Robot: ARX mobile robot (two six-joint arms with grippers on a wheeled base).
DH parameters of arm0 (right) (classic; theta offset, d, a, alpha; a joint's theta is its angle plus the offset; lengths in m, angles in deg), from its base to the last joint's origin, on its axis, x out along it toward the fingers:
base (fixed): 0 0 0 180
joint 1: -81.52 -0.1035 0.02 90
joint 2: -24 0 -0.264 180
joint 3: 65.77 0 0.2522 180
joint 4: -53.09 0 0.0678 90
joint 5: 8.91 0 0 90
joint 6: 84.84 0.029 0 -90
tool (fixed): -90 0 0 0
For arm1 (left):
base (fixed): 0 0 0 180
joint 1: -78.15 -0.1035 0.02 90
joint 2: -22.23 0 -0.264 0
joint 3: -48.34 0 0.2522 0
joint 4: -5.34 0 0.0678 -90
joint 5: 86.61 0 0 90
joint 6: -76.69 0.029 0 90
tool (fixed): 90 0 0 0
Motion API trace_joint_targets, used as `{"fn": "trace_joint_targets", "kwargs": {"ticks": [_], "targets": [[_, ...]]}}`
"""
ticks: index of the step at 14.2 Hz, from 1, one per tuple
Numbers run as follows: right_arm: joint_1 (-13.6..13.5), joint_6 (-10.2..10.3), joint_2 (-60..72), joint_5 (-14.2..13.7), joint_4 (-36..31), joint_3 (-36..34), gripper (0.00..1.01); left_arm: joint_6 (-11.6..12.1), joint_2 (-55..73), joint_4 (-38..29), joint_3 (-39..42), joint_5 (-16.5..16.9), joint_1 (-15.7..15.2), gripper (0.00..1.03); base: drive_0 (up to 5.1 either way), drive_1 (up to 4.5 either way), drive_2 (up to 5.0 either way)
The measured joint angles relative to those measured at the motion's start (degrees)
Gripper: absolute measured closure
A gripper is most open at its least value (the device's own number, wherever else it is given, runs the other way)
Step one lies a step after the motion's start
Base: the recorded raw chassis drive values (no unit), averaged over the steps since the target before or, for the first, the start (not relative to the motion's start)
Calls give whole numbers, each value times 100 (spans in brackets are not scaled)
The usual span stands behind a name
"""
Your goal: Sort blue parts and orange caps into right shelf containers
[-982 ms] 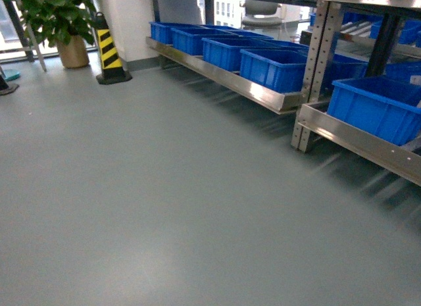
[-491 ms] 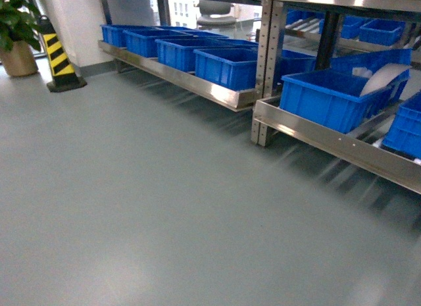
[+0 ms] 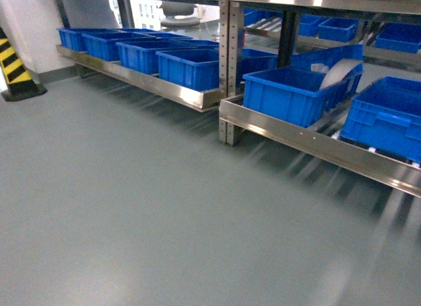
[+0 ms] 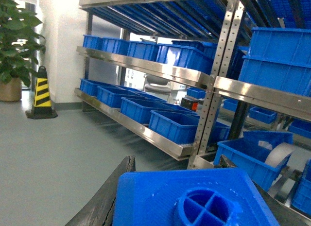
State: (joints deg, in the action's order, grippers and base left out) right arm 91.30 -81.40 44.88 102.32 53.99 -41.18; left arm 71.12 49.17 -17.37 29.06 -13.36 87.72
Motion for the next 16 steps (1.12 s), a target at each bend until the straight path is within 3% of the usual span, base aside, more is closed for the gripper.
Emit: {"fn": "trace_joint_targets", "kwargs": {"ticks": [16], "targets": [[0, 0, 0, 0, -2, 0, 59, 0, 2, 2, 0, 0, 0, 59, -147, -147, -147]]}}
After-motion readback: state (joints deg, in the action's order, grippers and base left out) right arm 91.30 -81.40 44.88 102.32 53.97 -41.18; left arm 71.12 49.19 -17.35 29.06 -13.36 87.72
